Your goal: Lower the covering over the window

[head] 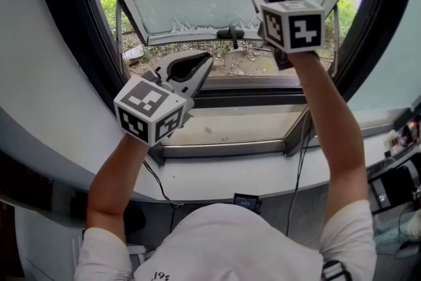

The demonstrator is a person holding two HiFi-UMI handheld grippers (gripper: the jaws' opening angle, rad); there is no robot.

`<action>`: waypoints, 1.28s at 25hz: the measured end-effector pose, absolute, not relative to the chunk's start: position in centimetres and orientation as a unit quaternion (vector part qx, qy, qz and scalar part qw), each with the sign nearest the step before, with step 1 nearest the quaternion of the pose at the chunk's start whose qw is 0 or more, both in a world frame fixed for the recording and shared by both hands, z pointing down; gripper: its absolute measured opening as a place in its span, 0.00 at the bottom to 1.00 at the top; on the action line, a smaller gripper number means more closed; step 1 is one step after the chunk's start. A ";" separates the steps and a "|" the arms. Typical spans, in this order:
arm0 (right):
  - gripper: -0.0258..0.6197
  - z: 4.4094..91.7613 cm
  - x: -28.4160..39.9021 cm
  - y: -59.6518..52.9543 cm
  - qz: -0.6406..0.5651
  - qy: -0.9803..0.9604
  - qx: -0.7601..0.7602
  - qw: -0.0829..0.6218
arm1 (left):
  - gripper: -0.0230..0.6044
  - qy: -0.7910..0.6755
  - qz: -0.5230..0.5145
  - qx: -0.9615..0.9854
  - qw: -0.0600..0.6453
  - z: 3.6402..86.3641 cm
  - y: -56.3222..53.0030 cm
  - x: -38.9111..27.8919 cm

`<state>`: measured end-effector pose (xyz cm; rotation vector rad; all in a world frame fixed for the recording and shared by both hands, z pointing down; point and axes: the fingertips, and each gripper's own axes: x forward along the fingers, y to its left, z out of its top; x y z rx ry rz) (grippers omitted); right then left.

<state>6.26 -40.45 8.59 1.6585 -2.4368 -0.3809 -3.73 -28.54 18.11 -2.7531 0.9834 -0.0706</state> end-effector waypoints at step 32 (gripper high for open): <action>0.11 11.7 3.7 -37.8 -0.373 -0.696 0.521 0.324 | 0.09 0.340 -0.032 -0.932 0.124 17.5 -30.2 -4.1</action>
